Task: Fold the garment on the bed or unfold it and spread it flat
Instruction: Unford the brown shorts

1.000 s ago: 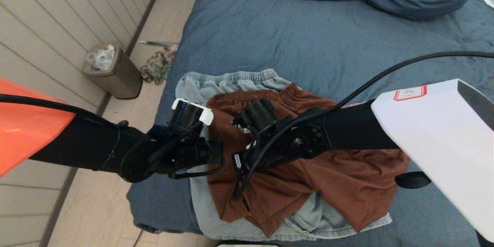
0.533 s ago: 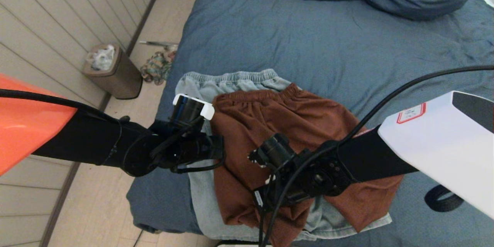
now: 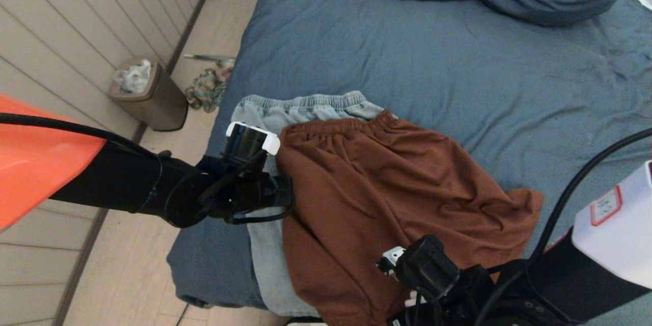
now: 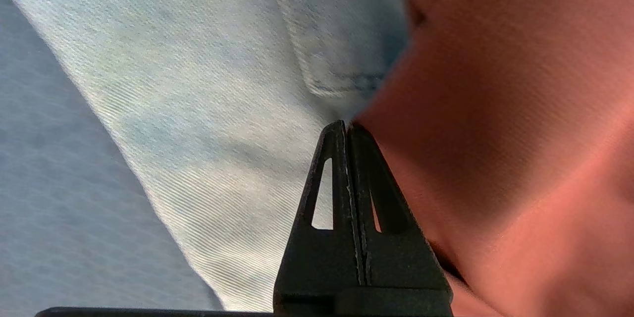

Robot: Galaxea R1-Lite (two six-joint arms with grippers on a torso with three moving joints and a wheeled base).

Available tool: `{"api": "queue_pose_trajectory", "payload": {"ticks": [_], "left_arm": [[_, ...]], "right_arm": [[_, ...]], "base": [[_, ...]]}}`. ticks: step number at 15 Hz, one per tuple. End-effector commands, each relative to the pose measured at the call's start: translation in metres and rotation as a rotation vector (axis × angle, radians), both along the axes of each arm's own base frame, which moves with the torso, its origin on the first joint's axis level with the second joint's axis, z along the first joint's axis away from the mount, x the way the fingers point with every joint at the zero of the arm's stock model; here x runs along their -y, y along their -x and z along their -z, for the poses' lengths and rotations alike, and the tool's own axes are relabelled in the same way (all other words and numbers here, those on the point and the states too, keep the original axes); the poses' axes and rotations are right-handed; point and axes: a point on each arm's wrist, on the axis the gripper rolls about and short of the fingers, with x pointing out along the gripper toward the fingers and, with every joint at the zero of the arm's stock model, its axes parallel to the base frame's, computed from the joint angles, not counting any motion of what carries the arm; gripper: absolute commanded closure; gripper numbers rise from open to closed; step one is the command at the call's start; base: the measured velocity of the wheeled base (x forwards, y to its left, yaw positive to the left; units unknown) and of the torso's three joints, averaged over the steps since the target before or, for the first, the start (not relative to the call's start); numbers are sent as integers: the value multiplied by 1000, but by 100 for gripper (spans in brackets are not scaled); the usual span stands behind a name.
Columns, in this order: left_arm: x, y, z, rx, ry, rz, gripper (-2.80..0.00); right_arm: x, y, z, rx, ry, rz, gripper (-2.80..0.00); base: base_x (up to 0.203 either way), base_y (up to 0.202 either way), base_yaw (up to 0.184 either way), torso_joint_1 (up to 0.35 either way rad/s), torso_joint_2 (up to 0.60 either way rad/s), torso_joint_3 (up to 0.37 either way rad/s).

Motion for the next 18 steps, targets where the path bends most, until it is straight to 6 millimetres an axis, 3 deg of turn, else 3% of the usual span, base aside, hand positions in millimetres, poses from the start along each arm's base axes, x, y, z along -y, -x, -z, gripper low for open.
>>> {"api": "queue_pose_trajectory", "payload": {"ticks": [1,3,7,9,11,15,18], "left_arm": [[-5,-3,-2,5,5,-19,0],[-9,0,-12,25,19,-23,0],[-25,28,-53,89,63,-15,0],[-22,42,-53,65,52,14,0],[-27,49,-41,28,34,12,0],[-46,62,-53,43,62,-26,0],[-50,67,-54,45,66,-30,0]], "right_arm": [[7,7,-14,34,-34,4,0],[3,4,-33,95,-93,3,0],[-13,-17,-88,261,-244,8,0],[-24,-31,-100,285,-267,12,0],[-43,-40,-78,221,-214,-11,0],[-75,-47,-25,111,-122,-54,0],[-83,-48,-18,100,-113,-67,0]], "base": [[0,0,0,0,0,0],[0,0,0,0,0,0],[0,0,0,0,0,0],[0,0,0,0,0,0],[0,0,0,0,0,0],[0,0,0,0,0,0],[0,0,0,0,0,0]]}}
